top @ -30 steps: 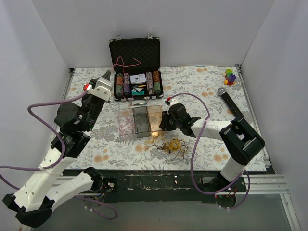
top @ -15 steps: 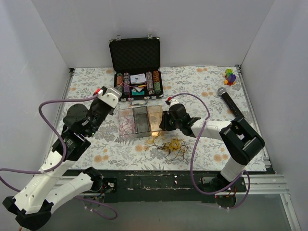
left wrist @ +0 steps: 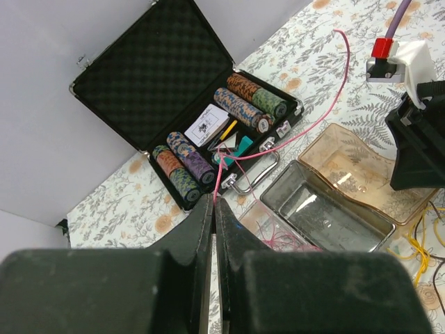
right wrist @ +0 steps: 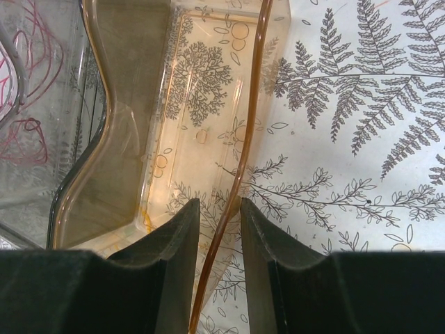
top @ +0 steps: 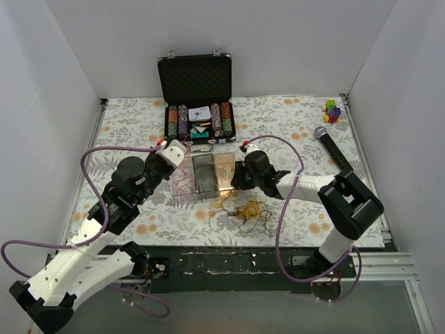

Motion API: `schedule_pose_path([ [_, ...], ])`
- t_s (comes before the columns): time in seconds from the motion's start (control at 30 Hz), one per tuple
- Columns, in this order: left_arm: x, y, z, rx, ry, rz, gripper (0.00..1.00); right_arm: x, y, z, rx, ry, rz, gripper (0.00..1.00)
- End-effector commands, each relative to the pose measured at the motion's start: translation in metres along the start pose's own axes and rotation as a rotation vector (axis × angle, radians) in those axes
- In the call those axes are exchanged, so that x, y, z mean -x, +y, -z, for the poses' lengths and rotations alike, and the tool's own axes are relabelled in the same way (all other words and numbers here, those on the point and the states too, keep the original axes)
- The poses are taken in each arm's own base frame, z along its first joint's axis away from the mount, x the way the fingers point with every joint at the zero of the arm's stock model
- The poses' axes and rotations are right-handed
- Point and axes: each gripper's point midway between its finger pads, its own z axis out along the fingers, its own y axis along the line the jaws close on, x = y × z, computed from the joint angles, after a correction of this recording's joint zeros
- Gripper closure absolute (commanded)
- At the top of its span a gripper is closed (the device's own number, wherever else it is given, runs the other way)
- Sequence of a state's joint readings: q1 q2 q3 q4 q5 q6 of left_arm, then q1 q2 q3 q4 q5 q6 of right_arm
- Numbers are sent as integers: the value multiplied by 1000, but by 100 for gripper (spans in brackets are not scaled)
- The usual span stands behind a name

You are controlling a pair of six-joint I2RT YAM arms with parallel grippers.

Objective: Untangle the cables
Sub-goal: Place the cable in the bin.

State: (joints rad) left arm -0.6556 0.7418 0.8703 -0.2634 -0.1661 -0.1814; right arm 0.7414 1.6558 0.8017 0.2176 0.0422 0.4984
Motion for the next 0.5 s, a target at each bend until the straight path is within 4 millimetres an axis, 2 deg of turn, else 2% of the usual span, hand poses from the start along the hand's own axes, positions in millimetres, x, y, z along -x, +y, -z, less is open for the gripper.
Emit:
schedule_pose_path([
  [0.0,-9,-4,-1,-3,22,38,100,-18,-13,6,-47,46,8,63],
  [0.2,-59,-31,2,-44,178,143,100,-16,-13,9,-53,36,8,63],
  [0.33,-100,-52,7,-91,289,135,100,-15,-13,9,-53,36,8,60],
  [0.47,-124,-66,10,-140,339,97,100,-8,-9,10,-42,21,10,55],
])
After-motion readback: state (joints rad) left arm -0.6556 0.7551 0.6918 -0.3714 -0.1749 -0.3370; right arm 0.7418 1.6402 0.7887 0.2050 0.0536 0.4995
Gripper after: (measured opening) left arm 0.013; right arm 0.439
